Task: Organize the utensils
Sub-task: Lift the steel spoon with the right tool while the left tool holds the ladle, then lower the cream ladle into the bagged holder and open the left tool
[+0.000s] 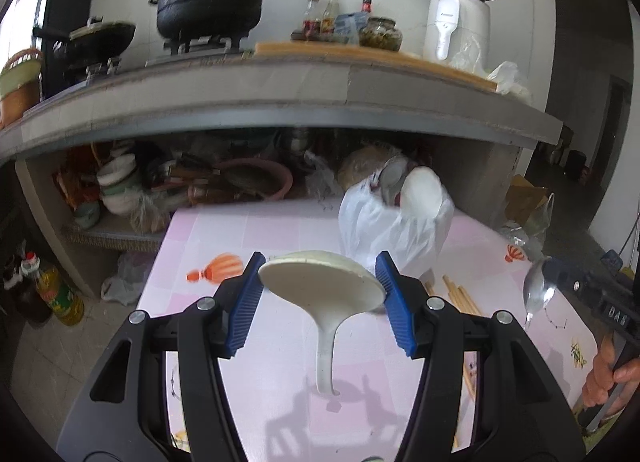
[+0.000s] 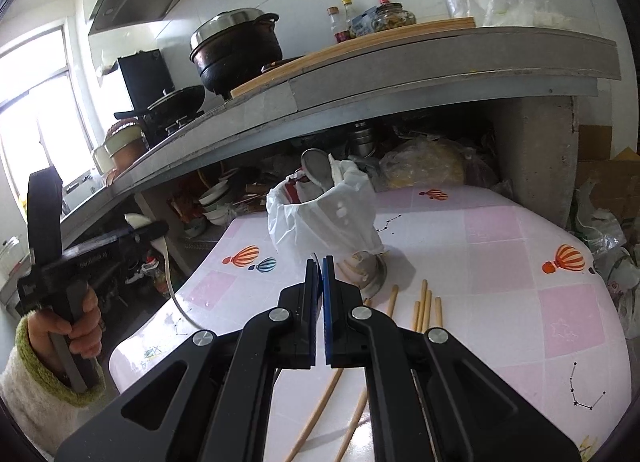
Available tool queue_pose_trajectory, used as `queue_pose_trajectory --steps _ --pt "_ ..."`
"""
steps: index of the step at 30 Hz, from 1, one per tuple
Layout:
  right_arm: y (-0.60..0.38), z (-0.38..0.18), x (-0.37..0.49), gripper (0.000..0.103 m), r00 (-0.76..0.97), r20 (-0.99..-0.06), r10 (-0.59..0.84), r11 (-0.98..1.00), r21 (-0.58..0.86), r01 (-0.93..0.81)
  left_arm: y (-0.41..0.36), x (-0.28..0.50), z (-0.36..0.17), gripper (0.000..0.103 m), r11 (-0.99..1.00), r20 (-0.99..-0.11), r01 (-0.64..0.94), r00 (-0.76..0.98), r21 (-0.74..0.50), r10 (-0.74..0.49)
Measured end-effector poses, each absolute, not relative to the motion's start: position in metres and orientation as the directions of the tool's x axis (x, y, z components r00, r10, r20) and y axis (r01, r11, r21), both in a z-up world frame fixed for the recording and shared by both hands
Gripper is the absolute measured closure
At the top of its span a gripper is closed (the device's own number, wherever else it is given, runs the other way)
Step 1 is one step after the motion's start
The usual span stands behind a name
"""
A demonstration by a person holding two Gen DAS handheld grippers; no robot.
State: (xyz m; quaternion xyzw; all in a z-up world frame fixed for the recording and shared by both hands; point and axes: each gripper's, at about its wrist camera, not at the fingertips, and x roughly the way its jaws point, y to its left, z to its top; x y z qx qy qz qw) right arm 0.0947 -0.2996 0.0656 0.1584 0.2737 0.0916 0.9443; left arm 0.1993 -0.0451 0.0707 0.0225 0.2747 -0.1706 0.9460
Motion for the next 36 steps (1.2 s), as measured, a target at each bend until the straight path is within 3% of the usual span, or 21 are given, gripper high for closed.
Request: queue_pose_trajectory --steps 16,36 --pt "-0.338 0.071 0.076 0.1 0.86 -0.461 0.219 0.92 0.392 -0.023 -0.125 0.253 0.181 0.049 0.883 -0.353 0.469 0.823 -0.017 -0.444" --pt "-0.345 0.055 0.087 0.1 0.841 -0.487 0.235 0.907 0.422 -0.009 -0.194 0.352 0.094 0.049 0.882 -0.513 0.469 0.768 0.042 -0.384"
